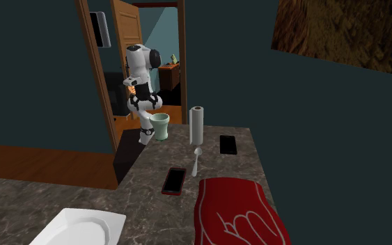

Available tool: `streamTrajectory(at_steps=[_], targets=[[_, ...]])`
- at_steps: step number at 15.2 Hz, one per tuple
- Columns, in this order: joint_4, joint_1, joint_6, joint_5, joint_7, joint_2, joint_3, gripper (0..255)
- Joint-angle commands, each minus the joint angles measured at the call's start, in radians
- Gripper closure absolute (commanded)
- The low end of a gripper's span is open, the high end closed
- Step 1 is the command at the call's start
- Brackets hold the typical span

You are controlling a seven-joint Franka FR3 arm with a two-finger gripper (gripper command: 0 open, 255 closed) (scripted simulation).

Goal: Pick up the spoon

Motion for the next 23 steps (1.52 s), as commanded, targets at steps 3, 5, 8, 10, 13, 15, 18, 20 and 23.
streamTrajectory(at_steps=[3,5,8,10,13,15,18,20,23], targets=[[0.025,0.007,0.042,0.024,0.034,0.069,0.024,0],[0.056,0.014,0.082,0.046,0.066,0.140,0.047,0],[0.111,0.021,0.136,0.072,0.114,0.249,0.079,0],[0.154,0.025,0.167,0.085,0.145,0.323,0.098,0],[0.228,0.030,0.208,0.098,0.191,0.436,0.125,0],[0.283,0.034,0.229,0.103,0.222,0.512,0.141,0],[0.375,0.040,0.254,0.104,0.269,0.628,0.162,0],[0.443,0.046,0.266,0.101,0.300,0.705,0.173,0],[0.556,0.056,0.274,0.091,0.347,0.824,0.186,0]])
